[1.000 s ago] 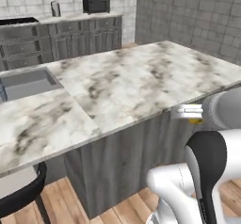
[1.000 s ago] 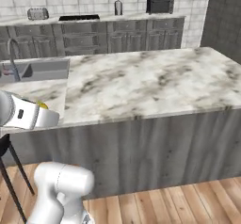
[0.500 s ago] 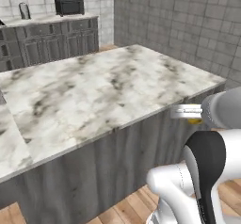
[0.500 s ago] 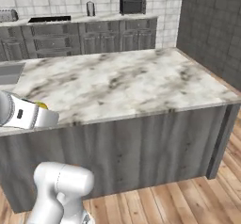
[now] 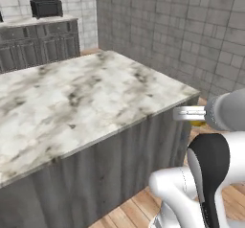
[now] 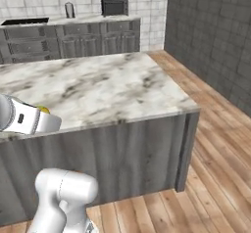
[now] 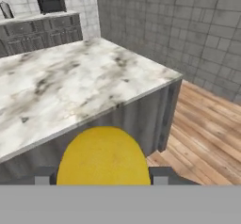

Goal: Retrieve a lemon from the fridge and place it on the cutting board with the fish.

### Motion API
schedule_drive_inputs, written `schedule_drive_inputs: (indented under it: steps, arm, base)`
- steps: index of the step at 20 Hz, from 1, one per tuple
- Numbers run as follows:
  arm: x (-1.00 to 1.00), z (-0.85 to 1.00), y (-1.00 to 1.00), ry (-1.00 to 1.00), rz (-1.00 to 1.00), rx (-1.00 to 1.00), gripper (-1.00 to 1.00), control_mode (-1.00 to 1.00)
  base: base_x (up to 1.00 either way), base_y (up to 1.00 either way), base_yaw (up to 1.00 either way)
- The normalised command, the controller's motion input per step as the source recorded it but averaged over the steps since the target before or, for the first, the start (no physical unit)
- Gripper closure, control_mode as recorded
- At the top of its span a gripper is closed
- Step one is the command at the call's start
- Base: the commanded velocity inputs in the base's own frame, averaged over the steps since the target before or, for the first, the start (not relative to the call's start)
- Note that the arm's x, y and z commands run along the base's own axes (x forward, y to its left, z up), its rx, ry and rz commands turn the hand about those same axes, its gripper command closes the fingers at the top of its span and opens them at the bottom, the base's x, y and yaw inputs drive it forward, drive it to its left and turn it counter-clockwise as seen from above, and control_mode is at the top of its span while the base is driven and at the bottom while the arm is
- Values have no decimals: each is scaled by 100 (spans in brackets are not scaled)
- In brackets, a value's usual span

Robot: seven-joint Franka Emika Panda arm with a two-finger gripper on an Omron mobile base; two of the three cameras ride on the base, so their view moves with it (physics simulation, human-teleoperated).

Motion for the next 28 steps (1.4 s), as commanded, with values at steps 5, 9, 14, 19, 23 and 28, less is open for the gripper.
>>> schedule_drive_inputs:
  steps: [5, 9, 14, 19, 23, 28]
  arm:
    - [0, 0, 0, 0, 0, 0, 100, 100]
    - [0, 0, 0, 0, 0, 0, 100, 100]
    - [0, 0, 0, 0, 0, 0, 100, 100]
    - [0, 0, 0, 0, 0, 0, 100, 100]
    - [0, 0, 0, 0, 0, 0, 100, 100]
    - [0, 0, 0, 0, 0, 0, 100, 100]
  base:
    - [27, -100, -2]
    - [37, -100, 0]
    - [47, -100, 0]
    - [55, -100, 0]
    - [64, -100, 0]
    - [90, -100, 6]
